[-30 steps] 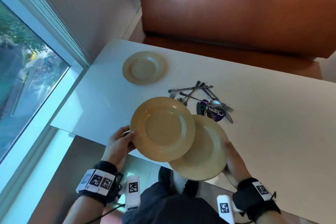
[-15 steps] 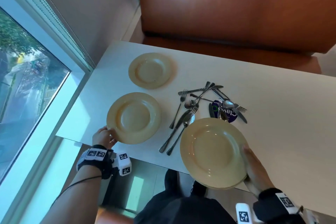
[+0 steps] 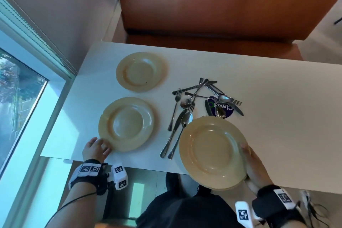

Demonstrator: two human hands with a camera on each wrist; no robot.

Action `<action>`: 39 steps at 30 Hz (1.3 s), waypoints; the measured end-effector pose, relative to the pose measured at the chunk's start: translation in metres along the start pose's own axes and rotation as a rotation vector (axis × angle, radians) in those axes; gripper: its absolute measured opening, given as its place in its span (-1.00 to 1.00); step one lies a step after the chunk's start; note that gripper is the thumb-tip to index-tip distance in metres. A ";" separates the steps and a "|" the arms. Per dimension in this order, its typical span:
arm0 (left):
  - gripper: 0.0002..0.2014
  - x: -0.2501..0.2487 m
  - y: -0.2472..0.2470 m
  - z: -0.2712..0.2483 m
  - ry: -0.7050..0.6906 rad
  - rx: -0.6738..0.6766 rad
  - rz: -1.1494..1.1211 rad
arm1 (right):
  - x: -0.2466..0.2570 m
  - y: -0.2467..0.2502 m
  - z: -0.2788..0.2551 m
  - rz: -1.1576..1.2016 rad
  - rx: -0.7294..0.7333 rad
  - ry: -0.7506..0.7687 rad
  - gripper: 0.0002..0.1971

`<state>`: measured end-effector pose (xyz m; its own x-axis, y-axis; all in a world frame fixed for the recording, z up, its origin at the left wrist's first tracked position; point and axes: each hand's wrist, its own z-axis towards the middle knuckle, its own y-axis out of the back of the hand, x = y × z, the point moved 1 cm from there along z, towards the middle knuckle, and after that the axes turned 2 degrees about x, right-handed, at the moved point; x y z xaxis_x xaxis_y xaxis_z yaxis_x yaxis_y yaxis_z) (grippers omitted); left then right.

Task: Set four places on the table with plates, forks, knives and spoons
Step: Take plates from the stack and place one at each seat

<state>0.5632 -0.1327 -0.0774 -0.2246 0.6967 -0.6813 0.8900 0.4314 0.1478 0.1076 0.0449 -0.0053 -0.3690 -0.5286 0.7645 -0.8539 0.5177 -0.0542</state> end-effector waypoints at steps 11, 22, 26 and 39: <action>-0.81 -0.006 -0.112 -0.161 -0.340 0.620 0.535 | 0.012 0.032 -0.010 0.099 -0.068 0.008 -0.69; -0.81 0.062 -0.254 -0.273 -0.263 0.819 0.790 | 0.015 0.153 -0.014 0.135 -0.099 0.027 -0.44; -0.85 0.079 -0.290 -0.307 -0.232 0.849 0.717 | 0.012 0.212 -0.010 0.100 -0.173 -0.012 -0.63; -0.72 0.065 -0.452 -0.317 -0.228 0.702 0.531 | -0.006 0.323 -0.019 0.200 -0.311 -0.116 -0.38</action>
<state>0.0208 -0.1009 0.0386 0.3013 0.5416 -0.7848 0.9079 -0.4144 0.0626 -0.1593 0.2284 -0.0155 -0.5712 -0.4602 0.6797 -0.6153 0.7881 0.0165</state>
